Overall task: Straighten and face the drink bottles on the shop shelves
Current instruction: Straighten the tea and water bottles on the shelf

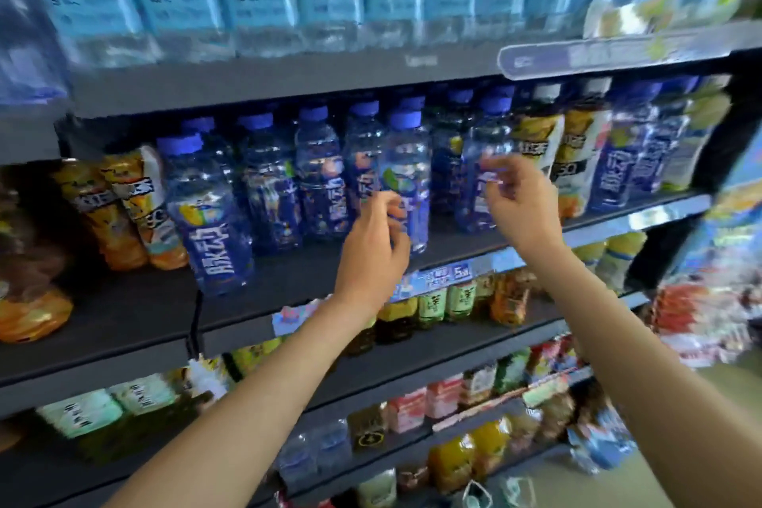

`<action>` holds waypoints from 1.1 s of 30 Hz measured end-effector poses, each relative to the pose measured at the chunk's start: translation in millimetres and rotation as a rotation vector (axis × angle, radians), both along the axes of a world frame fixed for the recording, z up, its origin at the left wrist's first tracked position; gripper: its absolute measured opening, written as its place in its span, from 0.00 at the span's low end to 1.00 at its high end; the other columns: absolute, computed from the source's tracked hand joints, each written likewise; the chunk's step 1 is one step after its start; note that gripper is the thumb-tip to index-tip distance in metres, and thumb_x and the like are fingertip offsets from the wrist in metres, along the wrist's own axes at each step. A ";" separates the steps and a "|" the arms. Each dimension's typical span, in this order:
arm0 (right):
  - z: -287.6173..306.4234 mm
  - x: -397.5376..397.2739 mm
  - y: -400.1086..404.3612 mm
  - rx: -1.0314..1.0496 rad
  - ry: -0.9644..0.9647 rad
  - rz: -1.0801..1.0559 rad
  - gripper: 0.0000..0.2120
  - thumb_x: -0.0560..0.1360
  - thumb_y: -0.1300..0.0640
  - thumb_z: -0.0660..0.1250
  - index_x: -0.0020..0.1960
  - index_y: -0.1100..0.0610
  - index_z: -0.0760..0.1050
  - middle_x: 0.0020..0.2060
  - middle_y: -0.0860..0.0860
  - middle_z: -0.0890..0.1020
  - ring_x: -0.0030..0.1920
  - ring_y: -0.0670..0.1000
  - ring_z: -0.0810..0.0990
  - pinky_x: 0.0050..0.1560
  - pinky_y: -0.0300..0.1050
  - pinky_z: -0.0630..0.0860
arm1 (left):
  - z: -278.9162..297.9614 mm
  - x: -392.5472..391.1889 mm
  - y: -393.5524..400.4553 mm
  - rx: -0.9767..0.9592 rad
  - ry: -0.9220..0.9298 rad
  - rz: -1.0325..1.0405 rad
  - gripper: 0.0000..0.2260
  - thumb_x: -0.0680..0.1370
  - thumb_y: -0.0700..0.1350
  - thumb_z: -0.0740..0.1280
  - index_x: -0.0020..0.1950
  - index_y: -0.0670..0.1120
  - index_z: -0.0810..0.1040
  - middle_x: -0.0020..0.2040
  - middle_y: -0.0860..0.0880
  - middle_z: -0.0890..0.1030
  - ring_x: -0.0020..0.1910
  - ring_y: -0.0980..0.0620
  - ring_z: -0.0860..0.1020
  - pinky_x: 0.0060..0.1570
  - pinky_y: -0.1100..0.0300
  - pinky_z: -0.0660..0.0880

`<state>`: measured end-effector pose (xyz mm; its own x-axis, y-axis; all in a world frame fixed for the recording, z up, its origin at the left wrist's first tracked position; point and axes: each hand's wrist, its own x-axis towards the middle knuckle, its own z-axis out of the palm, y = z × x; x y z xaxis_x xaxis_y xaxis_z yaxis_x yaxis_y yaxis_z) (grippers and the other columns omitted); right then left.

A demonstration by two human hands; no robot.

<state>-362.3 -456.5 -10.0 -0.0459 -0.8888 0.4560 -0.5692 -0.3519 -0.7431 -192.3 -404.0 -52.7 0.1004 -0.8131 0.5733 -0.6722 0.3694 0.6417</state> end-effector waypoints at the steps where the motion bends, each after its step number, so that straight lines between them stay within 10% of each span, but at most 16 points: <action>1: -3.2 -16.6 -11.6 -0.020 -0.044 -0.061 0.13 0.76 0.62 0.63 0.61 0.59 0.72 0.54 0.58 0.78 0.53 0.57 0.77 0.51 0.51 0.74 | -1.3 -13.6 -8.9 0.002 -0.007 -0.013 0.14 0.77 0.35 0.60 0.62 0.43 0.68 0.52 0.51 0.73 0.50 0.50 0.73 0.49 0.54 0.72; 9: 6.7 -86.2 -113.3 0.114 0.157 -0.103 0.41 0.73 0.53 0.70 0.75 0.62 0.49 0.73 0.58 0.59 0.71 0.59 0.62 0.65 0.55 0.66 | -12.6 -98.6 -57.7 0.097 -0.052 0.076 0.15 0.78 0.37 0.60 0.64 0.44 0.67 0.57 0.49 0.72 0.54 0.52 0.71 0.49 0.55 0.72; 13: 5.0 -83.9 -134.3 0.218 0.185 -0.095 0.34 0.70 0.47 0.73 0.65 0.63 0.61 0.58 0.60 0.76 0.56 0.61 0.76 0.44 0.51 0.71 | -13.7 -105.8 -69.4 0.086 -0.080 0.126 0.16 0.77 0.35 0.61 0.64 0.42 0.67 0.58 0.48 0.73 0.55 0.52 0.71 0.50 0.58 0.71; 18: -7.5 -97.7 -122.2 0.113 0.088 -0.034 0.27 0.67 0.48 0.75 0.53 0.59 0.63 0.46 0.53 0.73 0.49 0.56 0.76 0.39 0.46 0.66 | -19.9 -124.7 -75.1 0.106 -0.051 0.098 0.15 0.79 0.38 0.59 0.66 0.42 0.66 0.62 0.48 0.71 0.58 0.51 0.71 0.56 0.55 0.72; 28: -16.6 -87.1 -36.7 -0.240 0.198 0.398 0.27 0.61 0.50 0.79 0.53 0.53 0.68 0.45 0.44 0.75 0.46 0.43 0.74 0.43 0.39 0.73 | -28.2 -118.8 -66.2 0.100 0.037 -0.080 0.26 0.67 0.57 0.66 0.60 0.43 0.73 0.53 0.48 0.76 0.55 0.49 0.75 0.51 0.50 0.75; 33: 15.2 -18.4 1.4 -0.295 0.242 0.629 0.30 0.60 0.49 0.80 0.55 0.59 0.72 0.44 0.47 0.77 0.47 0.47 0.77 0.51 0.38 0.72 | -16.9 -52.0 -11.2 -0.057 0.098 0.108 0.26 0.66 0.58 0.67 0.58 0.43 0.73 0.54 0.47 0.75 0.55 0.58 0.71 0.50 0.72 0.69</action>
<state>-380.7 -455.1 5.2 0.5648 -0.5522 0.6133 -0.3295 -0.8322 -0.4459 -244.3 -415.2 -69.6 0.2427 -0.7608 0.6018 -0.6451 0.3367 0.6859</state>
